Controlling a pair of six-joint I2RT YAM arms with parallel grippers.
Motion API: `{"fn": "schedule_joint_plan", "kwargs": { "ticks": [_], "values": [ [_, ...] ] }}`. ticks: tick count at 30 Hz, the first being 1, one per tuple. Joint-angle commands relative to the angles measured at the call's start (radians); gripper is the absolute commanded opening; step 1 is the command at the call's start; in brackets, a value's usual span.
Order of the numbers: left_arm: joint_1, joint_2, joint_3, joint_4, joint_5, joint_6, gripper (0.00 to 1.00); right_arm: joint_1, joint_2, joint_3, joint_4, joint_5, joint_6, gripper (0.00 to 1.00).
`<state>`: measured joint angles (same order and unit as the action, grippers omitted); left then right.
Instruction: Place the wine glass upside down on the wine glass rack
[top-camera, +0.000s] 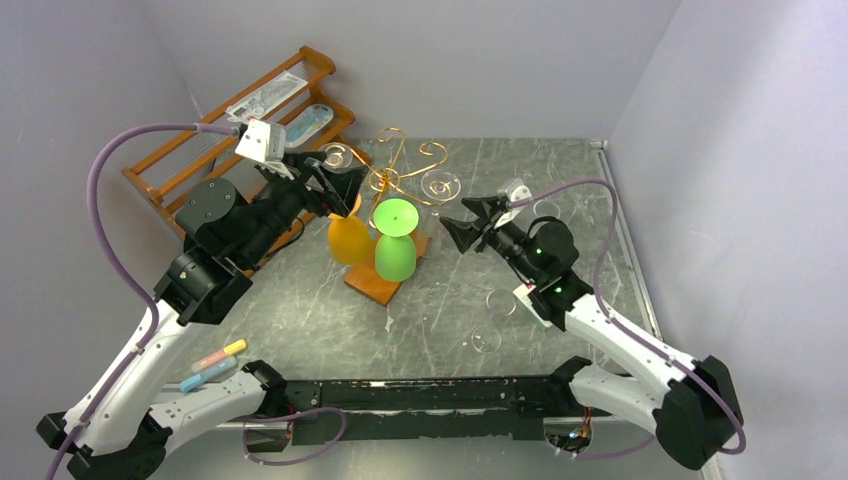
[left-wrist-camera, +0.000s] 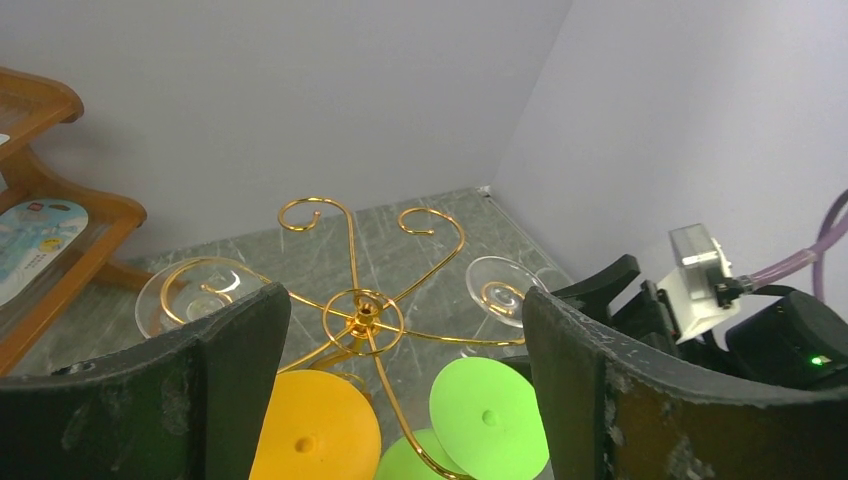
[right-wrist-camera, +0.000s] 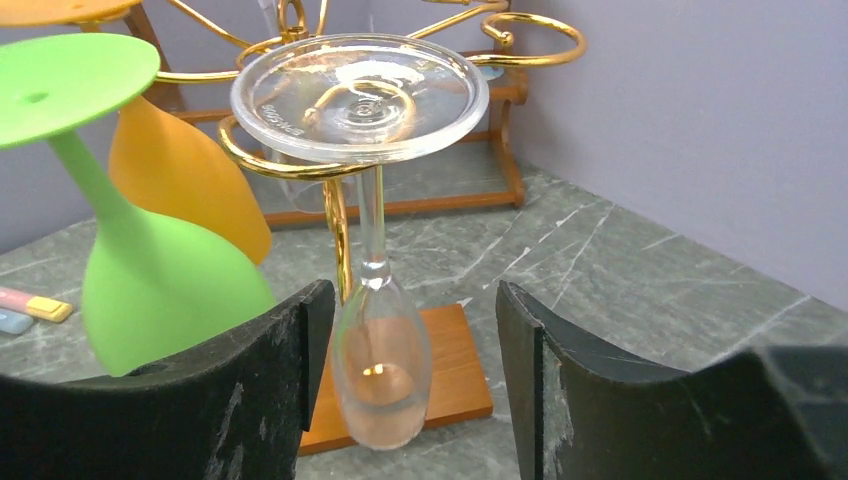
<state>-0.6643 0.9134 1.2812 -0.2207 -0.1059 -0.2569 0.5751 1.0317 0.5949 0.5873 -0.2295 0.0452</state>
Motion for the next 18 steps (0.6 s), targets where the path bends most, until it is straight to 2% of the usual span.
{"fn": "schedule_joint_plan", "kwargs": {
  "ticks": [1,5,12,18],
  "values": [
    [0.004,-0.005,0.03,-0.021,-0.002,0.02,0.9,-0.004,-0.099,0.033,-0.185,0.057,0.011,0.65],
    [0.004,-0.01,0.034,-0.032,-0.006,0.021,0.9,-0.003,-0.181,0.104,-0.425,0.154,0.077,0.68],
    [0.005,-0.009,0.047,-0.067,-0.01,0.023,0.93,-0.003,-0.216,0.377,-1.02,0.422,0.286,0.69],
    [0.003,-0.002,0.052,-0.091,0.012,0.039,0.98,-0.004,-0.162,0.559,-1.483,0.459,0.418,0.69]
  ]
}}
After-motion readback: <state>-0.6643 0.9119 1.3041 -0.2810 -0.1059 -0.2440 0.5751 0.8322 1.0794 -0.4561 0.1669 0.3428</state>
